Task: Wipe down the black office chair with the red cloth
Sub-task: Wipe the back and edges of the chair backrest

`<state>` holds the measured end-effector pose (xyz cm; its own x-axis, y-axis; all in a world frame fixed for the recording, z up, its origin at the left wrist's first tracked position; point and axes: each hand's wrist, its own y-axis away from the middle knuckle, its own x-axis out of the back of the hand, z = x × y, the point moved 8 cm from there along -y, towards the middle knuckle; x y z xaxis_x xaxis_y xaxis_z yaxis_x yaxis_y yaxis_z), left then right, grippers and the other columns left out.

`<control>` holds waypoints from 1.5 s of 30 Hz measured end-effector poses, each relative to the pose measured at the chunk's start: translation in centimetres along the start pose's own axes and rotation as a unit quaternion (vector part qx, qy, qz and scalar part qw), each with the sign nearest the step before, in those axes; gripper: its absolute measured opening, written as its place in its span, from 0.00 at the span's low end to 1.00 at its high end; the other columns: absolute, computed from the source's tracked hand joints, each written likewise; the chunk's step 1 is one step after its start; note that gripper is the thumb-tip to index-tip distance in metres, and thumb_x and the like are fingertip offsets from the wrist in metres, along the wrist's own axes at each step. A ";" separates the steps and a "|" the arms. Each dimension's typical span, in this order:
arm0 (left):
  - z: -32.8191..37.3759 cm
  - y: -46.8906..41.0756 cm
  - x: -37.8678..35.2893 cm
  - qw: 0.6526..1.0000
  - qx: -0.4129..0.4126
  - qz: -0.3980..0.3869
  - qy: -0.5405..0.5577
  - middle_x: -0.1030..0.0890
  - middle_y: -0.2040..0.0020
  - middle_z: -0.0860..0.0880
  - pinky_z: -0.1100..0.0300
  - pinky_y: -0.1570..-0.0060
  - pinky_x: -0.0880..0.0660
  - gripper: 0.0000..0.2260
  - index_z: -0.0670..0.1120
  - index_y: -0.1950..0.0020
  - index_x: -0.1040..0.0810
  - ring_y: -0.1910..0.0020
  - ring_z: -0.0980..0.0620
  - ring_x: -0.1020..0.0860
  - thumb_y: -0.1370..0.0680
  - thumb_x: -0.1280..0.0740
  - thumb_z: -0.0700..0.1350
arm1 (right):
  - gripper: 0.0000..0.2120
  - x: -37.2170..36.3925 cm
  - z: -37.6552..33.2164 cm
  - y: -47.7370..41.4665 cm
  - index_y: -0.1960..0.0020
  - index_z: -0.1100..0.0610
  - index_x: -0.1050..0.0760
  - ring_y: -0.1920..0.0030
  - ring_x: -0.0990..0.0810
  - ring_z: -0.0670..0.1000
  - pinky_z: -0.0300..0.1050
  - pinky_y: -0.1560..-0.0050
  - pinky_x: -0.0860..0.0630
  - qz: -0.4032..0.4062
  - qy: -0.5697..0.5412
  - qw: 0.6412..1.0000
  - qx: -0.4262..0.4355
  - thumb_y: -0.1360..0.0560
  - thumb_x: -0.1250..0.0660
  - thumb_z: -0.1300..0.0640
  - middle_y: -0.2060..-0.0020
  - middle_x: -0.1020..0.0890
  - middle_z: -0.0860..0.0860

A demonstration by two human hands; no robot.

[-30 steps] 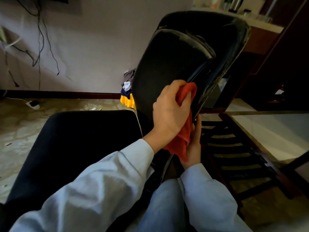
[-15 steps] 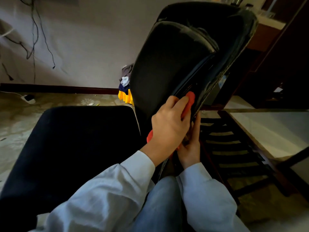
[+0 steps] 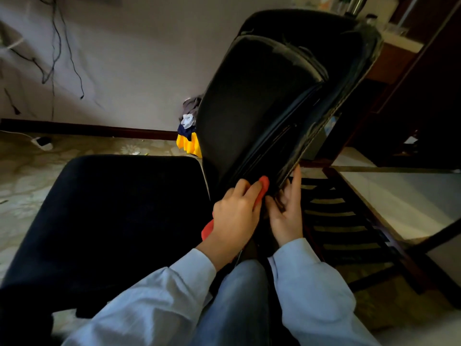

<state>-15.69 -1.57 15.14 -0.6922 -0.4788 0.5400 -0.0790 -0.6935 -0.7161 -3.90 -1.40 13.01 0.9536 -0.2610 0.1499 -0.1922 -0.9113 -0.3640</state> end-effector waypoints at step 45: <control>-6.4 12.1 -3.8 0.952 0.230 -0.146 0.141 0.26 0.48 0.51 0.51 0.52 0.24 0.16 0.57 0.31 0.31 0.51 0.49 0.23 0.19 0.41 0.51 | 0.46 -2.4 -2.5 3.5 0.34 0.31 0.55 0.31 0.40 0.38 0.28 0.37 0.36 0.050 0.016 0.999 0.002 0.27 0.43 0.78 0.31 0.44 0.40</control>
<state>-18.54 -4.68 1.60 -0.8590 -0.1118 0.4996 -0.0190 -0.9682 -0.2494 -7.40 -4.72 13.67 0.9218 -0.3609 0.1417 -0.2852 -0.8787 -0.3828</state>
